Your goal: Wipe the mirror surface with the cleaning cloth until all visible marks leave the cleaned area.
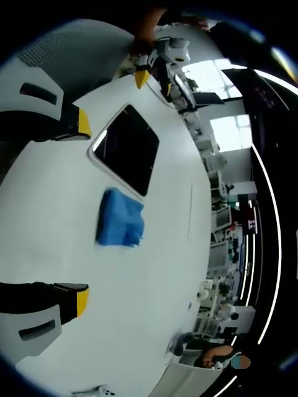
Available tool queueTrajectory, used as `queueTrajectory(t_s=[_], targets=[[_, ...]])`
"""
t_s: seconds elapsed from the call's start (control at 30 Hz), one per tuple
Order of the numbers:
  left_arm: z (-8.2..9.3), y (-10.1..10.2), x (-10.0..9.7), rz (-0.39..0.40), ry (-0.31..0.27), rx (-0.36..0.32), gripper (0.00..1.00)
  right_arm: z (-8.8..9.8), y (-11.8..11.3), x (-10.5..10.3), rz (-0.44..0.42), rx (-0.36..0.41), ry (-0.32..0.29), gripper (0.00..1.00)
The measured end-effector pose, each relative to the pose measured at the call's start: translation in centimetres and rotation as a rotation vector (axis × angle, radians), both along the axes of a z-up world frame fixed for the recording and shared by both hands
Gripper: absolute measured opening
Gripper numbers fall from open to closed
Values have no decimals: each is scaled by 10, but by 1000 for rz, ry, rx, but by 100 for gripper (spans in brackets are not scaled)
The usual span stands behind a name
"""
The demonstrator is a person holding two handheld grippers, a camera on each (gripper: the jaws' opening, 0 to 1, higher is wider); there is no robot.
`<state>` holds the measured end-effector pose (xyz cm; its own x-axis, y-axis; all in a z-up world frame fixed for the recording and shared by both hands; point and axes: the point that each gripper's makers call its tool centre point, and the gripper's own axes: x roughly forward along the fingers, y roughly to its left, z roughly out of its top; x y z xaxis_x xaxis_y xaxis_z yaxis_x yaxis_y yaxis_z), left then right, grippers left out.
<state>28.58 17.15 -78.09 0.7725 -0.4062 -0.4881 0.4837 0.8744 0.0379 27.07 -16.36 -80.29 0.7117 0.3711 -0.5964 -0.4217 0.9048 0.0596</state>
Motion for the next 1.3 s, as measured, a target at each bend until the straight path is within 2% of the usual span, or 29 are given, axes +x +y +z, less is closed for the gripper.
queueTrajectory(t_s=[1.3], targets=[[-3, 3, 1, 5, 6, 9, 99, -1, -2, -1, -11, -4, 12, 96]])
